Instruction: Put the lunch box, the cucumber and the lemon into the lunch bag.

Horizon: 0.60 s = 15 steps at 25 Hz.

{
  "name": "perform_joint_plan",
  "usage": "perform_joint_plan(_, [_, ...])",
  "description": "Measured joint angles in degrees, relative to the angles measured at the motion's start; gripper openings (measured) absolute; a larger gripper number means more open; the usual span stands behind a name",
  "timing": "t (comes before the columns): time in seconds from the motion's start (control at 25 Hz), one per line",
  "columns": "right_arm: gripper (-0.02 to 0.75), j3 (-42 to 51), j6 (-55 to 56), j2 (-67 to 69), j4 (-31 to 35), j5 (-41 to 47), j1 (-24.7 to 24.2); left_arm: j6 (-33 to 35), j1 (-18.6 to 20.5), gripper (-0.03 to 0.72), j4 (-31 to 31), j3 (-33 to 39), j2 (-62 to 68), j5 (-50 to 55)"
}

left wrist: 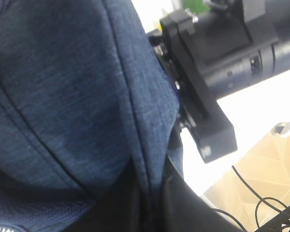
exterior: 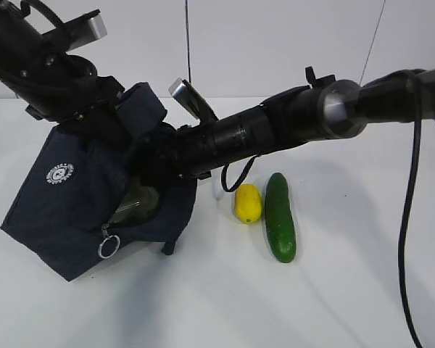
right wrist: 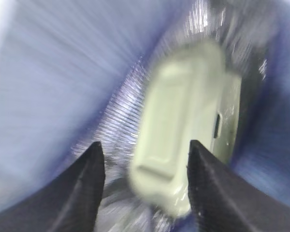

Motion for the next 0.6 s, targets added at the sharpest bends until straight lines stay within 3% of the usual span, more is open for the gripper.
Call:
perform_joint_plan(0.36, [0.414, 0.00, 3.54, -6.36, -6.04, 8.21, -8.22, 0.11, 0.00, 0.008, 0.00, 0.00, 0.00, -0.07])
perform_joint_plan(0.6, [0.414, 0.00, 10.50, -11.82, -18.81, 11.96, -11.77, 0.56, 0.00, 0.008, 0.00, 0.00, 0.00, -0.07])
